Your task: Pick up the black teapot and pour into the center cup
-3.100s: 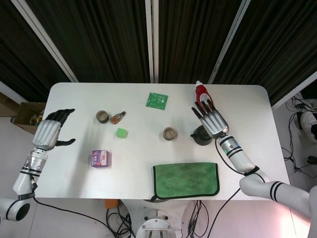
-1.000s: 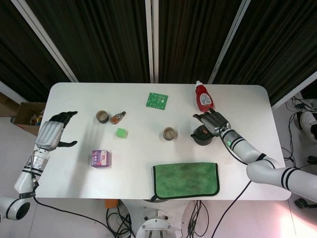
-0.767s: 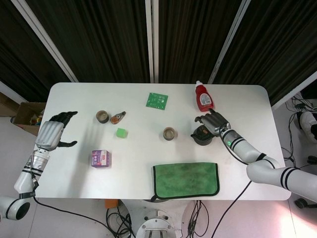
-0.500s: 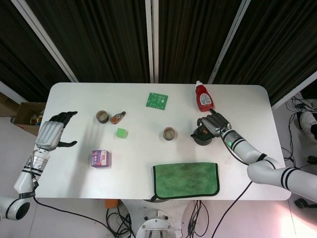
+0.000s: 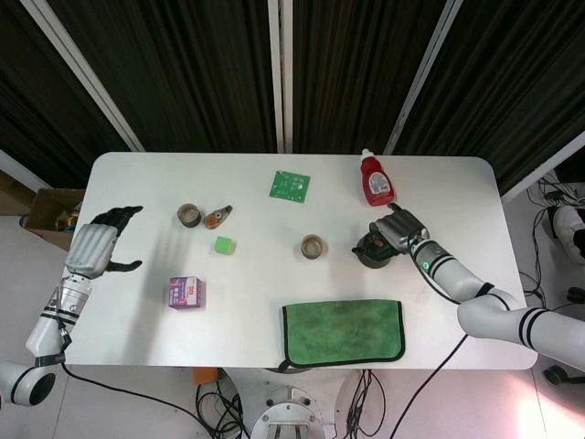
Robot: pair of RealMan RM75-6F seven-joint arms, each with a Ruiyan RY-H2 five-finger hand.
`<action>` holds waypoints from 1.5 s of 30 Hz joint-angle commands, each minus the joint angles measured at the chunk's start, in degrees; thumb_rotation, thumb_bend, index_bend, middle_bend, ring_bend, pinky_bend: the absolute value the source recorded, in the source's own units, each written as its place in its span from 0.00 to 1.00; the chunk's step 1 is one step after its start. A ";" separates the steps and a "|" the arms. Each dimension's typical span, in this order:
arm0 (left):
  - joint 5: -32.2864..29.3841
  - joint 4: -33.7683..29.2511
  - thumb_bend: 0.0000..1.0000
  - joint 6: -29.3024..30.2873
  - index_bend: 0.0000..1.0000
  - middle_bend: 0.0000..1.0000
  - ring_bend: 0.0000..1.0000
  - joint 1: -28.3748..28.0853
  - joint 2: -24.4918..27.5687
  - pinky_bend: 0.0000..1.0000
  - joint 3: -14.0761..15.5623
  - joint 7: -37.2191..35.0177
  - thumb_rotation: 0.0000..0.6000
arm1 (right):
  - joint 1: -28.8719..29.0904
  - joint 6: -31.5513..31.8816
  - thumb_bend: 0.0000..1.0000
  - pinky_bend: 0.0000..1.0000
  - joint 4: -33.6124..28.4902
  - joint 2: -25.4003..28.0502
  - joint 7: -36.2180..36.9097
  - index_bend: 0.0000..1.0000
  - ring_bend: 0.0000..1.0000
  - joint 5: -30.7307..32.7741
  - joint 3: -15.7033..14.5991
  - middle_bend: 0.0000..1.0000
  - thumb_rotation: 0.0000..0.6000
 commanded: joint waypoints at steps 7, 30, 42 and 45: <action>-0.01 0.13 0.00 0.05 0.14 0.17 0.15 0.05 -0.10 0.26 0.02 -0.07 1.00 | 0.90 -0.35 0.31 0.13 0.20 -0.35 -0.42 0.46 0.41 1.48 -1.34 0.47 0.45; -0.10 0.61 0.00 0.03 0.14 0.17 0.15 0.32 -0.03 0.26 0.11 -0.73 1.00 | 2.29 -3.49 0.33 0.14 1.58 -1.13 3.45 0.56 0.52 2.93 -1.95 0.55 0.45; -0.16 0.92 0.00 -0.39 0.14 0.17 0.15 0.16 -0.16 0.27 0.10 -1.05 1.00 | 2.63 -3.42 0.33 0.22 2.25 -1.42 5.09 0.65 0.60 2.15 -1.88 0.64 0.45; -0.14 0.96 0.00 -0.38 0.14 0.17 0.15 0.16 -0.13 0.27 0.09 -1.12 1.00 | 2.64 -3.52 0.33 0.22 2.43 -1.51 5.50 0.69 0.63 2.03 -1.86 0.68 0.45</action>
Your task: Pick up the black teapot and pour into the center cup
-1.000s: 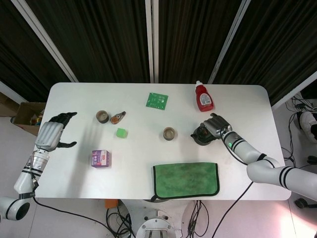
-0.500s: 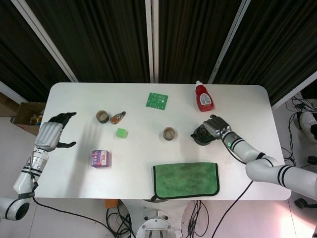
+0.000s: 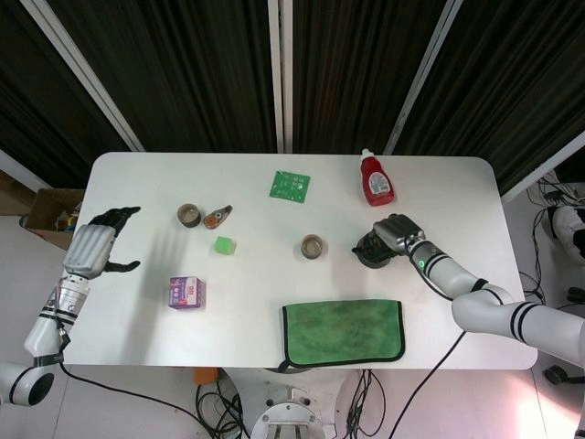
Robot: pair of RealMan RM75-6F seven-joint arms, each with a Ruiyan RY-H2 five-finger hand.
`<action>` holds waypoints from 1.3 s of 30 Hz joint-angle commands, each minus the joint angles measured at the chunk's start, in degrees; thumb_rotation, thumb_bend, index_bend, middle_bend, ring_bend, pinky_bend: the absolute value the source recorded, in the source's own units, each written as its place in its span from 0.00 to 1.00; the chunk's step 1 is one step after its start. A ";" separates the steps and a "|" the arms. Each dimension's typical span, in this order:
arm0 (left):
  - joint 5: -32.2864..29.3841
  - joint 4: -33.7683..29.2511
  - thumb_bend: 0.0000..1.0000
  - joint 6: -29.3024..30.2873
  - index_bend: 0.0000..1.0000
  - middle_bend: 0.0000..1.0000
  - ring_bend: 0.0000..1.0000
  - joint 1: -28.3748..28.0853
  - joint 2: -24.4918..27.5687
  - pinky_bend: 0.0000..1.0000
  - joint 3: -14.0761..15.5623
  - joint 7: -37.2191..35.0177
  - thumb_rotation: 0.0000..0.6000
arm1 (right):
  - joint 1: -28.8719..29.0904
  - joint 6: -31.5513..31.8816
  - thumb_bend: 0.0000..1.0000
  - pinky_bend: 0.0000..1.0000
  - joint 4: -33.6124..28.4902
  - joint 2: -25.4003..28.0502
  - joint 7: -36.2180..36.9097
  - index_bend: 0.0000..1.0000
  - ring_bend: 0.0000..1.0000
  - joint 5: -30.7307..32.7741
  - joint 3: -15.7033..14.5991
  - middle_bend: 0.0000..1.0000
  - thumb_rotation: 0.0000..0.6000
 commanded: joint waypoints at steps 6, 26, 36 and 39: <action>-0.11 0.16 0.00 0.03 0.14 0.16 0.15 0.11 0.04 0.28 -0.01 -0.24 1.00 | 0.16 -0.19 0.33 0.22 0.70 -0.57 0.60 0.73 0.67 -0.15 -0.12 0.72 0.44; -0.17 0.74 0.00 -0.06 0.14 0.16 0.15 0.15 -0.47 0.28 -0.02 -0.90 1.00 | 0.06 0.33 0.36 0.38 1.96 -1.79 2.08 0.82 0.75 -0.95 0.06 0.82 0.44; -0.10 1.18 0.00 -0.25 0.14 0.16 0.15 0.14 -0.86 0.28 0.13 -0.99 1.00 | -1.38 2.41 0.37 0.46 2.92 -2.94 2.86 0.90 0.79 -2.23 0.71 0.88 0.44; -0.13 1.30 0.00 -0.37 0.14 0.16 0.15 0.16 -0.96 0.28 0.20 -1.03 1.00 | -1.66 2.71 0.37 0.46 3.28 -3.25 2.98 0.91 0.80 -2.39 0.87 0.89 0.44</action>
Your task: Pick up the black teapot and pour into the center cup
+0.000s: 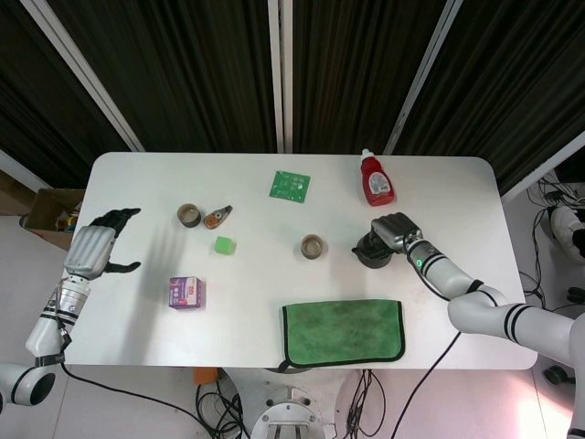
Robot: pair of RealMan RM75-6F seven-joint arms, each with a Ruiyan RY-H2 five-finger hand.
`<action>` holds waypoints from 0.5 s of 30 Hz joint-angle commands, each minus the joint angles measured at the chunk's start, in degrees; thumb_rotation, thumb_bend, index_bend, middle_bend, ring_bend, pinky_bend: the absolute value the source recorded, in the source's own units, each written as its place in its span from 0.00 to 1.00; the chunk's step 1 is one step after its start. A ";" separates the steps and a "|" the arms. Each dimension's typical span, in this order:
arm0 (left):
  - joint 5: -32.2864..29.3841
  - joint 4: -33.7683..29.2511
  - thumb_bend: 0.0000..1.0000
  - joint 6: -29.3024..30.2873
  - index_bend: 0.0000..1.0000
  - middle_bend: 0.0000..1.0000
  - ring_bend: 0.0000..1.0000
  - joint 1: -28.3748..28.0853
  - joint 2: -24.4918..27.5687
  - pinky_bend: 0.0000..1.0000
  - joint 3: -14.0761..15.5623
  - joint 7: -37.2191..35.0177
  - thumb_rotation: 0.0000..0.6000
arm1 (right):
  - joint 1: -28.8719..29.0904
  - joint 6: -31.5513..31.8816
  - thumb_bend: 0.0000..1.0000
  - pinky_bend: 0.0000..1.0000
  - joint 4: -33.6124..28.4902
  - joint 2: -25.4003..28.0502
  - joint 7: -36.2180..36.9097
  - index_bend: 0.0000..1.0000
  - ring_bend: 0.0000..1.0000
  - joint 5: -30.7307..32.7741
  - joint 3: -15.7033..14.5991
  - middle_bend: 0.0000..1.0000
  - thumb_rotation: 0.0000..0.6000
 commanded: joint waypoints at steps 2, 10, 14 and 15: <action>-0.04 0.17 0.00 -0.16 0.15 0.16 0.15 0.00 -0.12 0.28 0.06 -0.07 1.00 | -0.32 0.56 0.37 0.47 0.36 -0.40 0.08 0.92 0.81 0.03 0.25 0.89 0.44; 0.00 0.70 0.00 -0.39 0.15 0.16 0.15 -0.01 -0.50 0.28 0.19 -0.41 1.00 | -0.53 0.71 0.44 0.47 1.42 -1.27 -0.44 0.94 0.82 0.21 0.38 0.91 0.45; 0.01 0.88 0.00 -0.50 0.16 0.16 0.15 -0.03 -0.53 0.28 0.21 -0.55 1.00 | -0.56 0.64 0.48 0.48 1.81 -1.57 -0.63 0.95 0.82 0.41 0.48 0.92 0.53; 0.01 0.91 0.00 -0.54 0.16 0.16 0.15 -0.05 -0.54 0.28 0.21 -0.59 1.00 | -0.53 0.57 0.50 0.48 1.93 -1.64 -0.72 0.95 0.82 0.49 0.49 0.92 0.55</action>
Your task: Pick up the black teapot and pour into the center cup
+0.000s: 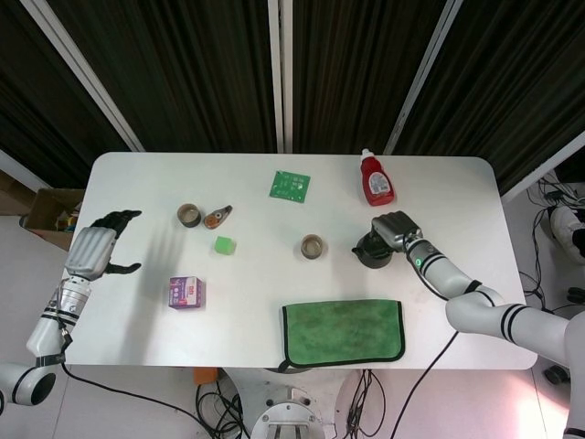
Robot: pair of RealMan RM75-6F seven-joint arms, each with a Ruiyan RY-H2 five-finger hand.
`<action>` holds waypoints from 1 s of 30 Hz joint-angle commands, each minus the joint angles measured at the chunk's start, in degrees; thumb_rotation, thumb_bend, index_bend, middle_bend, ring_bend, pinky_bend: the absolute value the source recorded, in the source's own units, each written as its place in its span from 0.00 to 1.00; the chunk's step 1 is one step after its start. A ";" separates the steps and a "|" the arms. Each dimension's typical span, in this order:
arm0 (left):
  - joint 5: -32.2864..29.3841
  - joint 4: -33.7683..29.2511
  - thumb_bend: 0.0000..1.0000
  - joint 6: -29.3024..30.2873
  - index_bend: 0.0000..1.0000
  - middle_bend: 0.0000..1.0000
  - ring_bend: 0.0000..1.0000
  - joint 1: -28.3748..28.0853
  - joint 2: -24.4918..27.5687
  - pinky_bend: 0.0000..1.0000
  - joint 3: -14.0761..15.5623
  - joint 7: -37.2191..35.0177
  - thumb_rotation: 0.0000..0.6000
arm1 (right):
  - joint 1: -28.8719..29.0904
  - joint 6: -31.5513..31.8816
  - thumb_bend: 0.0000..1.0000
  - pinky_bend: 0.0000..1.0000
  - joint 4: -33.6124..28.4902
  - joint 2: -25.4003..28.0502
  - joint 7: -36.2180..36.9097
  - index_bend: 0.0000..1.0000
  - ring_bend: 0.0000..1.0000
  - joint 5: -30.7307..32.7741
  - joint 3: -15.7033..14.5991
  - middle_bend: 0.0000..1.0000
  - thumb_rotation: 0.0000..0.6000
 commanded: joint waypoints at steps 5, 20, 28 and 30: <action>0.10 0.16 0.00 -0.23 0.17 0.16 0.15 -0.12 -0.11 0.28 0.08 -0.06 1.00 | 0.19 -0.52 0.58 0.48 0.57 -0.37 -0.34 0.95 0.82 0.33 0.09 0.92 0.67; 0.13 0.53 0.00 -0.50 0.17 0.16 0.15 -0.27 -0.31 0.28 0.10 -0.31 1.00 | 0.05 -0.81 0.63 0.51 0.23 -0.11 -0.06 0.96 0.84 0.84 0.63 0.94 0.87; 0.11 0.87 0.00 -0.75 0.18 0.16 0.15 -0.32 -0.67 0.28 0.20 -0.53 1.00 | -0.06 -0.30 0.64 0.55 -0.91 0.80 0.03 0.98 0.86 0.83 1.10 0.95 0.95; 0.12 0.89 0.00 -0.65 0.18 0.16 0.15 -0.27 -0.70 0.28 0.20 -0.55 1.00 | -0.09 -0.28 0.64 0.55 -1.18 0.94 0.15 0.98 0.86 0.77 1.24 0.95 0.96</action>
